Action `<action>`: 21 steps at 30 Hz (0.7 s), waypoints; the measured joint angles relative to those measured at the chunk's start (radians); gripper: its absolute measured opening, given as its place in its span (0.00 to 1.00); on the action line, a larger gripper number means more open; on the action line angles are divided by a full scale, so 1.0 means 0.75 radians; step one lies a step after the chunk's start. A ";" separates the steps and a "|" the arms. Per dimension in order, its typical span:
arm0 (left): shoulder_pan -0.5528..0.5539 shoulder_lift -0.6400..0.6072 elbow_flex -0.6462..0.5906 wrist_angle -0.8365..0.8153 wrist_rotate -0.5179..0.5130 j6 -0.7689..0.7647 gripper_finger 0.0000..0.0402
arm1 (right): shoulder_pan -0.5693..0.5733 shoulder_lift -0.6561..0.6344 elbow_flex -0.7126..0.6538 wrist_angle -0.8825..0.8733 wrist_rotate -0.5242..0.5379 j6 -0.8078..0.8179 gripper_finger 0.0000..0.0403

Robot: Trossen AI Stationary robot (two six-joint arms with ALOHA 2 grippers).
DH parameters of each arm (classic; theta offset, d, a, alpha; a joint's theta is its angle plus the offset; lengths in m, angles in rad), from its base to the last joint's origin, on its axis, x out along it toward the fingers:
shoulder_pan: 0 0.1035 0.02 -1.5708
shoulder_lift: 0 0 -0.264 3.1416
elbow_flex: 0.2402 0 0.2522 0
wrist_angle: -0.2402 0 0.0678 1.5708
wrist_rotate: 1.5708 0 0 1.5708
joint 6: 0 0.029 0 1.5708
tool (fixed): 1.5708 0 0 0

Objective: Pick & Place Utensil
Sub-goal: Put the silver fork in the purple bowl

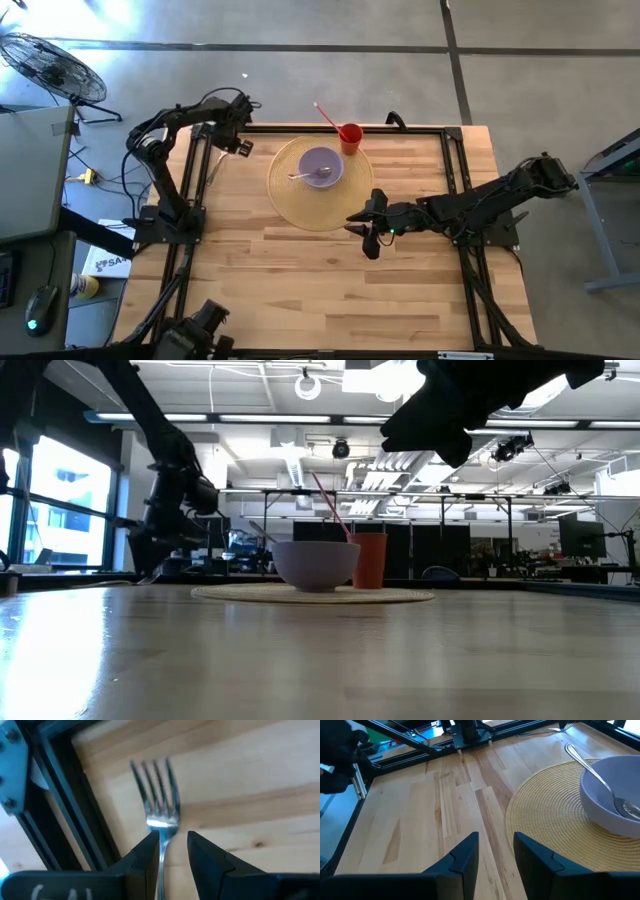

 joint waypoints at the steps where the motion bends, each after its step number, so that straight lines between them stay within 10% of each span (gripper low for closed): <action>1: 0.017 0.012 0.024 -0.028 0.024 0.009 0.24 | 0.000 0.000 0.000 0.000 -0.001 -0.001 0.29; 21: 0.043 0.106 0.116 -0.193 0.078 0.031 0.24 | 0.000 0.000 0.000 -0.001 -0.005 -0.001 0.29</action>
